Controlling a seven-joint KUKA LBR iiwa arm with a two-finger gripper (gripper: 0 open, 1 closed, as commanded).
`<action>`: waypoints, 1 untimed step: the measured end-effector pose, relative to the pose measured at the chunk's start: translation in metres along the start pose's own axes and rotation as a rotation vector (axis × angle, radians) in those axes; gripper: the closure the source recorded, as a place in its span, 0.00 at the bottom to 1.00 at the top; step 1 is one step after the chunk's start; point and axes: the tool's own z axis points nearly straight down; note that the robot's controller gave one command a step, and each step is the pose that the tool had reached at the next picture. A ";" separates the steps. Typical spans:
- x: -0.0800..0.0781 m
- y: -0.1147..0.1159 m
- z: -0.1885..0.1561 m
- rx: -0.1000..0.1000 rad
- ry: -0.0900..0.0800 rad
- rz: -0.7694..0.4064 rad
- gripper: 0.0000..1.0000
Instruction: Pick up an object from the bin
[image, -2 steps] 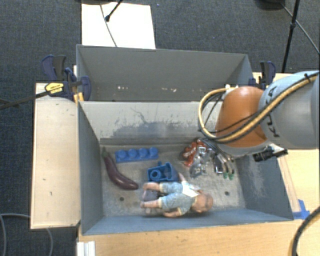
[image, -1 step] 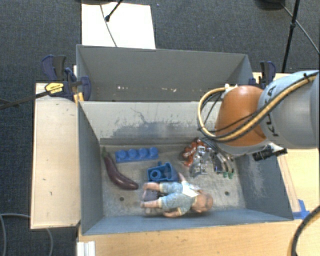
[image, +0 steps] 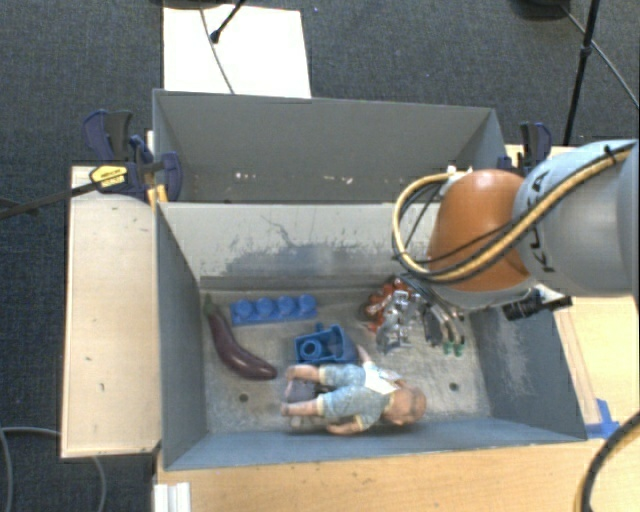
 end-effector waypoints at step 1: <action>0.001 -0.002 0.000 0.000 0.002 0.021 1.00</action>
Offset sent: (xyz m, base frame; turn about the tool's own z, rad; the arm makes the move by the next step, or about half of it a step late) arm 0.0057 0.0070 0.0171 0.0533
